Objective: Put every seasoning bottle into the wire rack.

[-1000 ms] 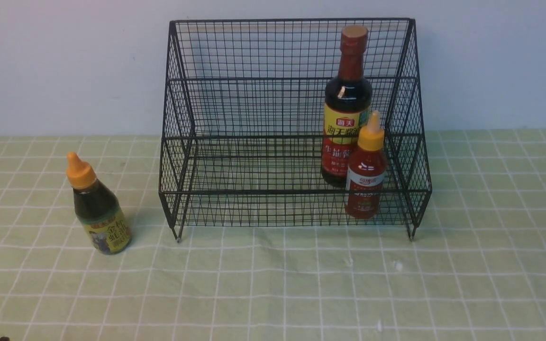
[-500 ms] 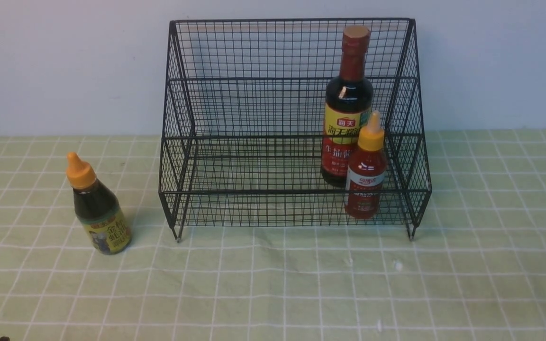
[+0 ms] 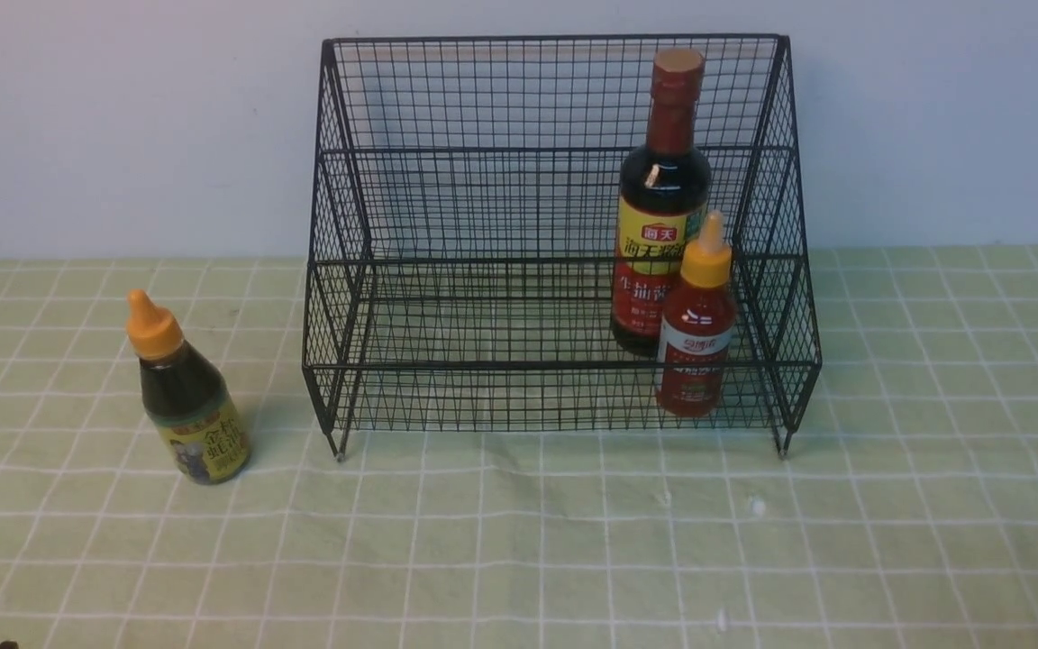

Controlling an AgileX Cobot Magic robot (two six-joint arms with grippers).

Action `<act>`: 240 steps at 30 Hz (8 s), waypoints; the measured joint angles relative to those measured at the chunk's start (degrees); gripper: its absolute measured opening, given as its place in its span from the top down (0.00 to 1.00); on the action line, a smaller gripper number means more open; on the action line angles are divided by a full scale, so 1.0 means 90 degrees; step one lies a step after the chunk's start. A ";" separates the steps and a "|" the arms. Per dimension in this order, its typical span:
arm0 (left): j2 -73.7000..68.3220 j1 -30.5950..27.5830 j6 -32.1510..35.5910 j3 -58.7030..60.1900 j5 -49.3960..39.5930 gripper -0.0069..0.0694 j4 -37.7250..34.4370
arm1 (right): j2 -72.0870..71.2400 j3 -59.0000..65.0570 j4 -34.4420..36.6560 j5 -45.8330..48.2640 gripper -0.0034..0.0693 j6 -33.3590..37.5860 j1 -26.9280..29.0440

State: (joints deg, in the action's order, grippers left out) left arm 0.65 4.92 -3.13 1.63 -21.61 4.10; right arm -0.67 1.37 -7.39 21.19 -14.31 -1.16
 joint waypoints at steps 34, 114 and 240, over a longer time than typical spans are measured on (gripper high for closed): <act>0.0000 0.0000 -0.0045 0.0006 0.0235 0.92 0.0164 | 0.0000 0.0000 -0.0005 0.0000 0.97 -0.0120 0.0000; -1.1188 -0.0358 0.0830 -0.9091 -0.3602 0.23 -0.0552 | 0.0000 0.0000 -0.0005 0.0000 0.97 -0.0140 0.0000; -0.5927 0.1351 0.1103 -0.9042 -0.4262 0.92 -0.1508 | 0.0000 0.0000 -0.0012 0.0000 0.97 -0.0240 0.0000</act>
State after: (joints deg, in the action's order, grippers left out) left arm -52.69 17.08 6.80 -79.75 -59.97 -9.48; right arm -0.67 1.37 -7.49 21.19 -16.48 -1.16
